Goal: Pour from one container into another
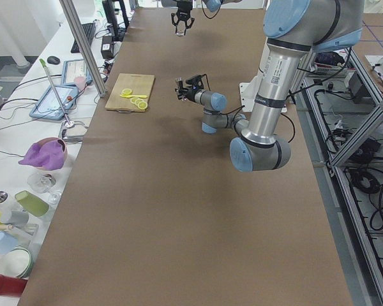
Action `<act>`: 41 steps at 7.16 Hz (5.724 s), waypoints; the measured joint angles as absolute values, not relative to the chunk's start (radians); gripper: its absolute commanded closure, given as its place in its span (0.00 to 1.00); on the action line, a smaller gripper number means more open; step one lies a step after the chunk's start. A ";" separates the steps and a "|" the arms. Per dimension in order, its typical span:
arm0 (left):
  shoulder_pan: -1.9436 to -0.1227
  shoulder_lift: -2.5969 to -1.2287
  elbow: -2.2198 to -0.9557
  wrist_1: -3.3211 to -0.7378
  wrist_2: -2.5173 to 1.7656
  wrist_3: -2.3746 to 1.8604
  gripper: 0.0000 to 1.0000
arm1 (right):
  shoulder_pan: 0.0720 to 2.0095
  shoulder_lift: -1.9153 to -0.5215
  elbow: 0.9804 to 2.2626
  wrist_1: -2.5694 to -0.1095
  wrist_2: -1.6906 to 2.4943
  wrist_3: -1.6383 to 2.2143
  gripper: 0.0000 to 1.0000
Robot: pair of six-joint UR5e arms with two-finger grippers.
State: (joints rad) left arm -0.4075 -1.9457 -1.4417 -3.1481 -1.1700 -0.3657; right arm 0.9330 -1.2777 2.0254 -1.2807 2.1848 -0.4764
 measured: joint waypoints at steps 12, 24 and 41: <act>-0.478 -1.612 -1.534 -3.210 -0.910 -0.615 1.00 | 0.932 -1.442 1.410 -0.163 2.228 0.025 1.00; -0.149 -1.548 -1.501 -3.207 -0.548 -0.990 1.00 | 0.902 -1.407 1.127 0.136 2.230 0.067 1.00; -0.120 -1.560 -1.426 -2.987 -0.284 -1.038 1.00 | 0.958 -1.385 1.148 0.161 2.287 0.109 0.00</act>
